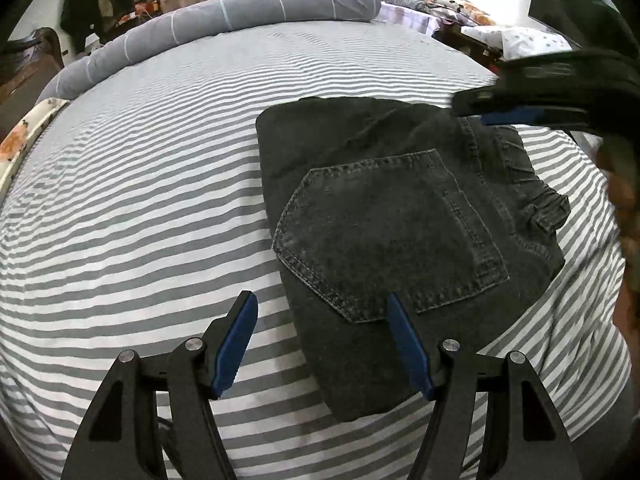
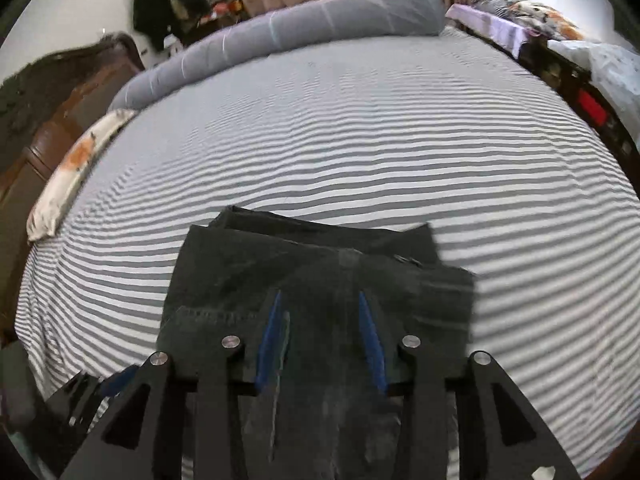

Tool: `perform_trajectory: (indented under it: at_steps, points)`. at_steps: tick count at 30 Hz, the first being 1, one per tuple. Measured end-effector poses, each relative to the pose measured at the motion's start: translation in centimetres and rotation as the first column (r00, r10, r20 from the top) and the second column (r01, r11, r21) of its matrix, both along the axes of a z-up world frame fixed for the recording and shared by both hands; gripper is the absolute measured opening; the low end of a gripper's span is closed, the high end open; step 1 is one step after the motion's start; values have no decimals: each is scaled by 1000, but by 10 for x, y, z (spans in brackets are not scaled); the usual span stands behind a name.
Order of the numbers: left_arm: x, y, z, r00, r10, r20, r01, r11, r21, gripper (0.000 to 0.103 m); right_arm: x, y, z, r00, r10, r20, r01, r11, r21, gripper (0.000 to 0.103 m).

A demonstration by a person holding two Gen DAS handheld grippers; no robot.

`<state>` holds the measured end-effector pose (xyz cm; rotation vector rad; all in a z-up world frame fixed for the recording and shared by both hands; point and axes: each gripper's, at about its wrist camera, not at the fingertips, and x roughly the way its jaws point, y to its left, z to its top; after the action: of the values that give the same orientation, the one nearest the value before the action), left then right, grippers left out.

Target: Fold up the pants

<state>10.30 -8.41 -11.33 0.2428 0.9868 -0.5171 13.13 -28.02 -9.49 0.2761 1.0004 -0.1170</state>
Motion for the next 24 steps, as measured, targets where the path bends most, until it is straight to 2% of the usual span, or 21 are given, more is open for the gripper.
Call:
perform_trajectory:
  at_steps: [2, 6, 7, 12, 17, 20, 24]
  points:
    - [1, 0, -1, 1000, 2, -8, -2, 1000, 0, 68, 10, 1, -12, 1000, 0, -29, -1, 999, -32, 37]
    - [3, 0, -4, 999, 7, -33, -7, 1000, -12, 68, 25, -7, -32, 996, 13, -84, -23, 993, -114, 26]
    - [3, 0, -4, 999, 8, -35, -8, 1000, -14, 68, 27, -8, -35, 995, 10, -99, -25, 989, -144, 26]
    - [5, 1, -4, 999, 11, -43, -12, 1000, -19, 68, 27, -10, -36, 994, 22, -107, -39, 986, -165, 26]
    - [5, 2, -4, 999, 13, -38, -14, 1000, -20, 68, -5, -10, -27, 997, 9, -75, -19, 990, -139, 31]
    - [5, 1, -4, 999, 13, -35, -13, 1000, -19, 68, -38, -7, -23, 997, 1, -79, -13, 988, -152, 46]
    - [4, 2, -3, 999, 10, -32, -11, 1000, -23, 68, -86, -6, -29, 996, 0, -94, -15, 989, -150, 47]
